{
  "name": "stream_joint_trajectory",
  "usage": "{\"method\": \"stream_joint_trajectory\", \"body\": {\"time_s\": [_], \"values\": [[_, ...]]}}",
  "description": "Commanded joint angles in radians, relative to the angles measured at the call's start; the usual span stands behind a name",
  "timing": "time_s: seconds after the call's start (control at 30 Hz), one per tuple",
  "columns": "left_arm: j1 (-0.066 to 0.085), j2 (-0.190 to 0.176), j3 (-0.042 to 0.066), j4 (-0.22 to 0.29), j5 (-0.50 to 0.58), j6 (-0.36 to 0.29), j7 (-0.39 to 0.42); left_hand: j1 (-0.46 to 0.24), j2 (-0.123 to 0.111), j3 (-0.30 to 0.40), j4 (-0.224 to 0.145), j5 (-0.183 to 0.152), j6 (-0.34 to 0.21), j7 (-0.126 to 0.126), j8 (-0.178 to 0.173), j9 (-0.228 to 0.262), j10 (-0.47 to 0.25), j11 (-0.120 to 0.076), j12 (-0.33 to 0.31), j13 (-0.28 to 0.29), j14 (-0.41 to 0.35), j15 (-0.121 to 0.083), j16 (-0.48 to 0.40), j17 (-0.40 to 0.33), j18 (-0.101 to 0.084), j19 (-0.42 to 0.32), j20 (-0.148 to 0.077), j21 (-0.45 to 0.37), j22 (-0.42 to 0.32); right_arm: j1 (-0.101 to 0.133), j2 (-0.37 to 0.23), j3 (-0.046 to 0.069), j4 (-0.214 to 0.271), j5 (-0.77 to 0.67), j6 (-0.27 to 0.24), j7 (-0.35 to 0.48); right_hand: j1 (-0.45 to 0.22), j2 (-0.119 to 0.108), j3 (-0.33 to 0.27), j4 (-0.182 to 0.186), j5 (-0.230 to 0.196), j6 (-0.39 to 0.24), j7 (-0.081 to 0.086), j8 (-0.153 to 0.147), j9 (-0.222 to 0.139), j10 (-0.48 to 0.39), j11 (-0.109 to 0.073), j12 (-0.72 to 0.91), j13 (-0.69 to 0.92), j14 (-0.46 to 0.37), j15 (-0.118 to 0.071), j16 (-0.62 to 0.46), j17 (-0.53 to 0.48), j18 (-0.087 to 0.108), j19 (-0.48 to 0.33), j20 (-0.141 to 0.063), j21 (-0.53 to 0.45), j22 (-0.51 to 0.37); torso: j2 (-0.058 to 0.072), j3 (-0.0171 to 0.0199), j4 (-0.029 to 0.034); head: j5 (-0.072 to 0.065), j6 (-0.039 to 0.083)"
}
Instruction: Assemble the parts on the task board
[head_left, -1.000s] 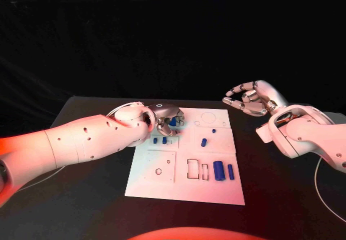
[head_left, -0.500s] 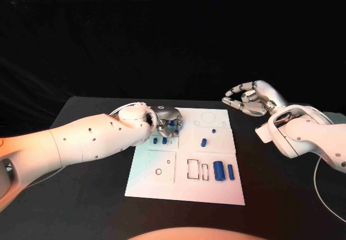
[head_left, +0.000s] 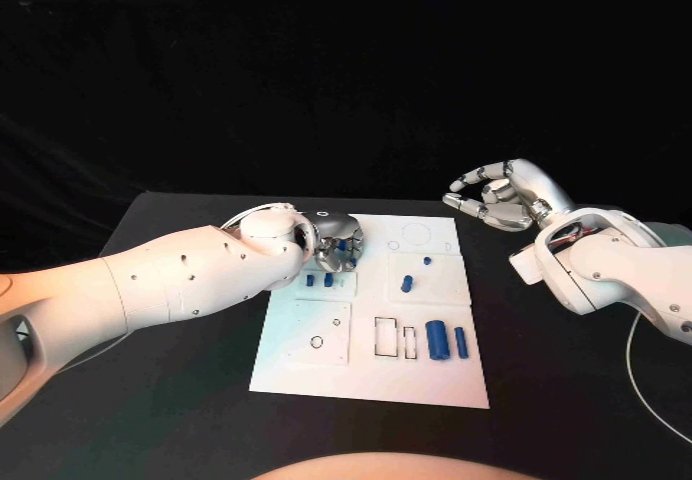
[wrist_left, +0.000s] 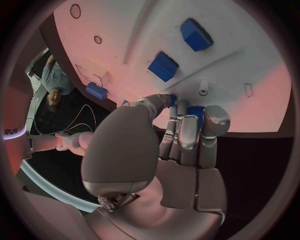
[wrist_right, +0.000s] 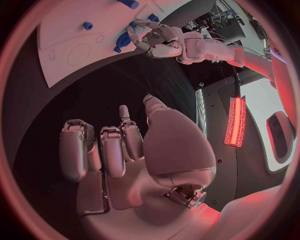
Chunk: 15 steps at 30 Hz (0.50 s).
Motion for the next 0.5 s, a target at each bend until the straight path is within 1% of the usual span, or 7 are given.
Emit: {"method": "stream_joint_trajectory", "body": {"time_s": [0.03,0.13,0.23,0.4,0.5], "values": [[-0.003,0.004,-0.001,-0.002,-0.009,0.025,-0.008,0.008,0.005,0.008,-0.003,-0.008,0.016,0.001,-0.007,-0.003,0.014,-0.003,-0.003,-0.004,0.008,-0.004,0.007,-0.002,-0.007,0.008,0.002,0.007,0.006,-0.001,0.001,0.0,0.001,-0.004,0.009,0.008,-0.007,0.003,-0.005,-0.002,0.002,-0.009,0.0,0.007,0.001,-0.007,-0.001,-0.003,0.085,0.068,-0.009,-0.006,0.1,0.009,0.011,-0.005,-0.004,0.127,-0.001,-0.0001,0.0007,0.0,-0.001],[-0.004,0.007,-0.001,-0.004,-0.008,0.027,-0.005,0.01,0.009,0.014,-0.009,-0.012,0.027,-0.002,-0.008,-0.007,0.024,-0.007,-0.003,-0.007,0.01,-0.007,0.009,-0.002,-0.008,0.011,0.001,0.014,0.015,-0.001,0.001,0.0,0.001,-0.004,0.009,0.008,-0.007,0.004,-0.005,-0.002,0.003,-0.009,-0.001,0.008,0.001,-0.006,-0.001,-0.001,0.087,0.068,-0.009,-0.007,0.099,0.009,0.012,-0.005,-0.002,0.128,-0.001,-0.0005,0.0008,0.0,-0.002],[-0.005,0.009,-0.001,-0.006,-0.008,0.027,-0.002,0.008,0.011,0.018,-0.012,-0.015,0.035,-0.005,-0.012,-0.011,0.03,-0.009,-0.01,-0.013,0.01,-0.009,0.009,-0.006,-0.008,0.01,-0.001,0.016,0.017,-0.001,0.001,0.0,0.002,-0.004,0.01,0.008,-0.007,0.004,-0.005,-0.002,0.003,-0.009,-0.001,0.008,0.001,-0.006,-0.001,-0.001,0.087,0.068,-0.009,-0.007,0.099,0.009,0.012,-0.005,-0.002,0.128,-0.001,0.0,0.0009,0.0,-0.002],[-0.008,0.012,-0.001,-0.01,-0.005,0.021,0.006,0.004,0.011,0.027,-0.018,-0.017,0.048,-0.007,-0.023,-0.021,0.043,-0.01,-0.032,-0.029,0.011,-0.011,0.01,-0.012,-0.008,0.008,-0.002,0.018,0.018,-0.001,0.001,0.0,0.001,-0.004,0.01,0.007,-0.007,0.005,-0.005,-0.002,0.003,-0.009,-0.001,0.009,0.002,-0.004,-0.001,0.001,0.089,0.068,-0.009,-0.006,0.101,0.009,0.012,-0.005,-0.002,0.129,-0.001,-0.0002,0.0001,-0.001,-0.002],[-0.009,0.013,-0.001,-0.011,-0.003,0.012,0.008,0.002,0.011,0.038,-0.025,-0.017,0.057,-0.006,-0.035,-0.029,0.051,-0.008,-0.06,-0.046,0.011,-0.009,0.012,-0.017,-0.009,0.006,-0.001,0.021,0.021,-0.001,0.001,0.0,0.001,-0.004,0.01,0.007,-0.007,0.005,-0.005,-0.002,0.003,-0.009,-0.001,0.009,0.002,-0.004,-0.001,0.001,0.089,0.068,-0.009,-0.006,0.101,0.009,0.012,-0.005,-0.002,0.129,0.0,0.0001,-0.0003,0.0,-0.001]]}}
